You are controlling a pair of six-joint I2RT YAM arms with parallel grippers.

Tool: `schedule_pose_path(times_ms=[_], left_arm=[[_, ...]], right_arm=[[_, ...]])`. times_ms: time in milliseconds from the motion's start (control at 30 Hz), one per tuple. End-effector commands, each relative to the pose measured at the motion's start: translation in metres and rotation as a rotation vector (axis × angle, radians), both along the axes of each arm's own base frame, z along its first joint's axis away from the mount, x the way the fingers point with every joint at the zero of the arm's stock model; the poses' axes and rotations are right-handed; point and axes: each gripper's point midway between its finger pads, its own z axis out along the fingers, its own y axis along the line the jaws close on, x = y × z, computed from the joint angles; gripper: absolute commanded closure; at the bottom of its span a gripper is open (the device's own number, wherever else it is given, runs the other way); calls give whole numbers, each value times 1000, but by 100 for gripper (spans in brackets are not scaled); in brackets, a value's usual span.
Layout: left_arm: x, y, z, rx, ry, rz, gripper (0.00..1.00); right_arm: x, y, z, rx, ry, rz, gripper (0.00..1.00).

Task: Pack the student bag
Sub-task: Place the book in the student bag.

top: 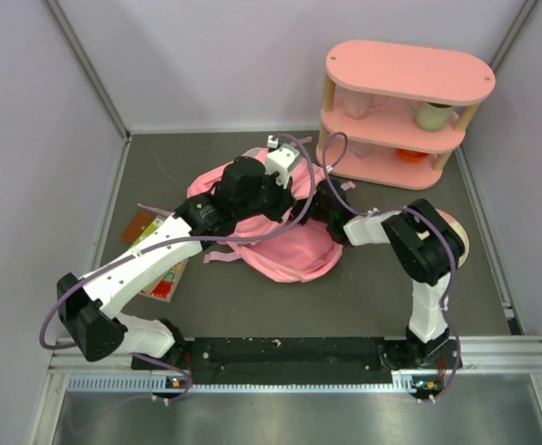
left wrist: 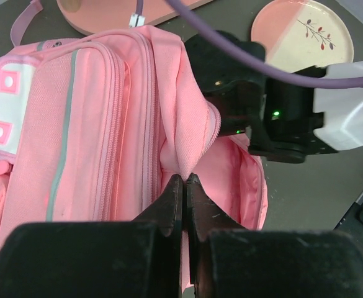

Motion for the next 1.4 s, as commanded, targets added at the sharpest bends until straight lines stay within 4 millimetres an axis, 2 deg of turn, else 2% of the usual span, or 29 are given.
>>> schedule_pose_path(times_ms=[0, 200, 267, 367, 400, 433, 467, 533, 600, 633, 733, 933, 967, 1000, 1067, 1100, 1167, 1267, 1300, 1333, 1367], left_arm=[[-9, -13, 95, -235, -203, -90, 100], [-8, -7, 97, -256, -206, -79, 100], [-8, -6, 93, -255, -198, -76, 100], [-5, 1, 90, -254, -198, -43, 100], [-5, 1, 89, -255, -198, -39, 100], [-4, 3, 85, -248, -194, -30, 100], [-2, 6, 82, -244, -190, -19, 100], [0, 8, 75, -236, -175, -9, 100], [2, 10, 70, -233, -165, 4, 100], [2, 9, 66, -230, -159, 4, 100], [6, 11, 59, -228, -150, 22, 100], [11, 12, 50, -222, -132, 47, 100], [12, 12, 49, -223, -129, 53, 100], [13, 12, 47, -221, -124, 59, 100], [16, 11, 44, -223, -116, 69, 100], [17, 10, 43, -224, -114, 70, 100], [19, 8, 37, -224, -97, 74, 100], [21, 5, 30, -229, -76, 82, 100], [21, 5, 26, -230, -68, 83, 100], [22, 3, 21, -231, -53, 87, 100], [20, 1, 19, -236, -44, 79, 100]], right_arm=[[28, 24, 51, 107, -183, -30, 100], [42, 28, 18, 45, -136, -70, 78], [41, 28, 10, 22, -129, -53, 64], [33, 18, -13, -55, -33, -42, 42], [28, 16, -15, -52, -24, -24, 38], [27, 13, -4, -30, -46, -28, 31], [21, 3, -15, -43, -15, -38, 26], [15, -4, -3, -29, -32, -33, 22], [6, -12, -6, -45, -23, -26, 19], [2, -13, -5, -49, -27, -19, 11], [-11, -19, 4, -54, -36, -10, 7], [-35, -44, 18, -130, -110, -15, 5], [-42, -47, 18, -144, -117, -4, 5], [-50, -48, 30, -151, -147, 9, 5], [-64, -50, 34, -196, -195, 53, 5], [-72, -55, 46, -198, -219, 55, 5], [-85, -64, 40, -235, -226, 57, 5], [-105, -91, 39, -299, -248, 22, 8], [-110, -98, 38, -320, -252, 15, 12], [-123, -111, 36, -350, -252, 10, 13], [-124, -122, 33, -379, -244, -24, 14]])
